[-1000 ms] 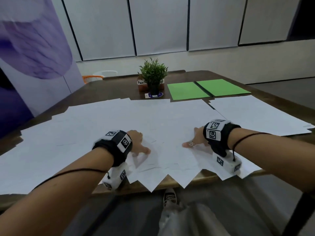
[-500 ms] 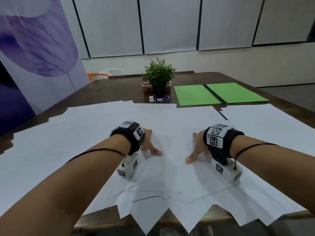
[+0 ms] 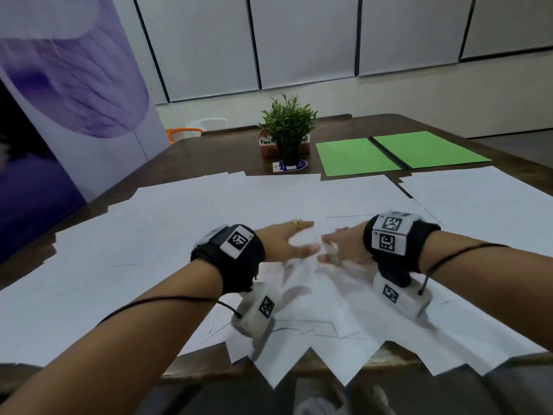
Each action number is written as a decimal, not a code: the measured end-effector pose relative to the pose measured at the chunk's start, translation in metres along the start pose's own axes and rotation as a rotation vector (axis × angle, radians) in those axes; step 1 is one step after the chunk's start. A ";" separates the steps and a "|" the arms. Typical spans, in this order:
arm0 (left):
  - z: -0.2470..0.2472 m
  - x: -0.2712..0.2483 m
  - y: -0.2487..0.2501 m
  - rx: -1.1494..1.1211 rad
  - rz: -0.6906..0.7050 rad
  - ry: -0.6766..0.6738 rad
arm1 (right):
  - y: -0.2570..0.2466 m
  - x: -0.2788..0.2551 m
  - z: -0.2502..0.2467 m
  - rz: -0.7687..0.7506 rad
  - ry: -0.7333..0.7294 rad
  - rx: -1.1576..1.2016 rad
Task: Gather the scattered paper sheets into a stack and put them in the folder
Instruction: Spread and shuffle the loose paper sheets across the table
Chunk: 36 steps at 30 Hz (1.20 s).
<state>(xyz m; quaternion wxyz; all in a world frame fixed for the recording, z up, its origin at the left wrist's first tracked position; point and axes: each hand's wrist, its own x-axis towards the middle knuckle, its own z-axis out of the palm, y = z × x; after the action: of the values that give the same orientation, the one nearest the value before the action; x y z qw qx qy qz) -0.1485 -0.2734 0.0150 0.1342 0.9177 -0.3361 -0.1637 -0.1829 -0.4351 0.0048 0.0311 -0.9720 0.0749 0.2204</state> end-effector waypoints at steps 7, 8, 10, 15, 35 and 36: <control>-0.038 -0.079 -0.120 0.232 -0.611 0.117 | -0.015 0.033 -0.020 0.095 0.005 1.189; -0.038 -0.092 -0.135 0.228 -0.699 0.085 | -0.021 0.035 -0.020 0.088 0.005 1.234; -0.036 -0.115 -0.165 0.193 -0.869 0.025 | -0.033 0.036 -0.023 0.019 0.052 1.222; -0.037 -0.136 -0.216 0.118 -1.031 0.074 | -0.056 0.044 -0.032 -0.060 0.149 1.171; -0.055 -0.109 -0.307 0.034 -0.946 0.156 | -0.032 0.080 -0.054 -0.075 0.131 -0.346; -0.056 -0.112 -0.294 0.006 -0.955 0.142 | -0.029 0.088 -0.054 -0.079 0.097 -0.411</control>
<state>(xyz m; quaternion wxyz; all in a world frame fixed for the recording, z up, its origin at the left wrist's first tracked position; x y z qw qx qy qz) -0.0387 0.0252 -0.0152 0.0640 0.9788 0.1322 -0.1427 -0.0767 -0.4234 0.0161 -0.1627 -0.9696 -0.0084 0.1825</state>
